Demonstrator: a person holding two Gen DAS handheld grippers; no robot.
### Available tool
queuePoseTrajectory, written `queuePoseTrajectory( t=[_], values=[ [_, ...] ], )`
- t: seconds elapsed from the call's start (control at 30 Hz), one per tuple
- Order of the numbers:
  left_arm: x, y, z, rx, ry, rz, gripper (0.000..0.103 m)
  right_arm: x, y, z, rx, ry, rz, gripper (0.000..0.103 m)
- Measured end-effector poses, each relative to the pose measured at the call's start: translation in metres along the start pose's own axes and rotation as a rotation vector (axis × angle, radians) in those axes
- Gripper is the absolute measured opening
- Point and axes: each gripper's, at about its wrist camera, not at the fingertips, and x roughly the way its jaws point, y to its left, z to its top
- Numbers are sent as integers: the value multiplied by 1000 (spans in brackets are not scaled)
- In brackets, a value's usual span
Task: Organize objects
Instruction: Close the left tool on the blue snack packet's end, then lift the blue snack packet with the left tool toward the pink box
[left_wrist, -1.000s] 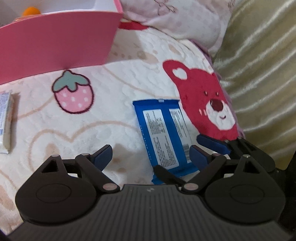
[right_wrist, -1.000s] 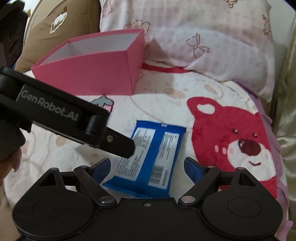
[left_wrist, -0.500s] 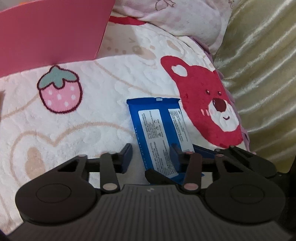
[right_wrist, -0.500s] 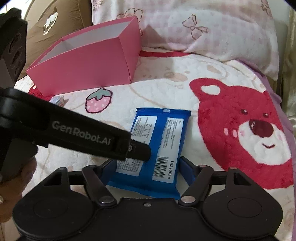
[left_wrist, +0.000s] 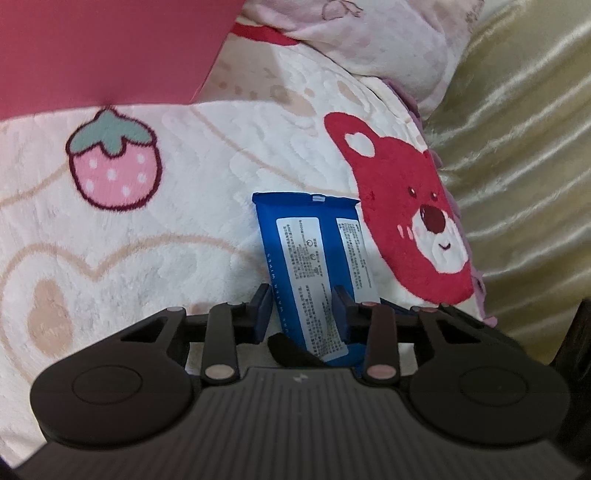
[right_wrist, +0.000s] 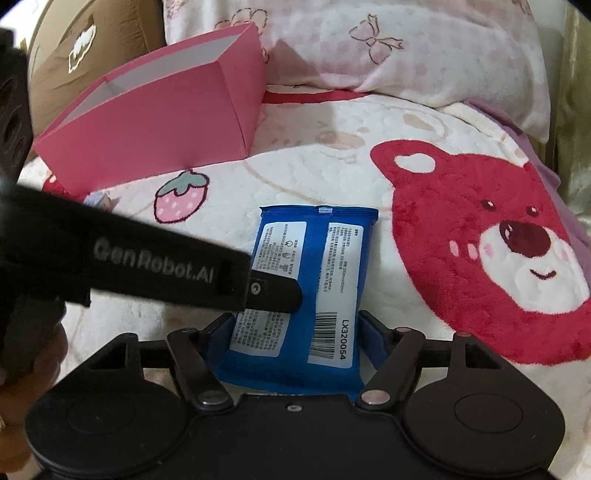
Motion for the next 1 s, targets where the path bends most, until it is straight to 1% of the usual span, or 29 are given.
queuePoseTrajectory(
  t=[0.07, 0.1, 0.17, 0.27, 0.37, 0.5, 0.6, 0.67, 0.77, 1.0],
  values=[
    [0, 1, 0, 1, -2, -2, 33, 0, 2, -1, -20, -8, -5, 79],
    [1, 1, -1, 2, -6, -6, 32, 0, 1, -2, -11, -13, -2, 79],
    [0, 0, -2, 5, -14, -10, 31, -2, -2, -3, 14, -27, -1, 71],
    [-2, -1, -3, 6, -19, -15, 29, -5, 2, -2, 26, -40, -11, 65],
    [-6, -1, -4, 1, -21, -24, 29, -9, 9, -1, 12, -45, -30, 64],
    [-13, 4, -3, -5, -11, -41, 29, -12, 13, 0, 28, -39, -7, 64],
    [-21, 11, 2, -30, 25, -49, 29, -15, 20, 3, 41, -30, -4, 64],
    [-31, 11, 3, -24, 26, -52, 29, -18, 27, 6, 44, -5, 7, 64],
    [-46, 8, 6, -10, 17, -43, 29, -27, 37, 11, -8, -7, 11, 63],
    [-83, 5, 11, -15, -1, 11, 29, -46, 54, 25, -16, -22, 46, 63]
  ],
)
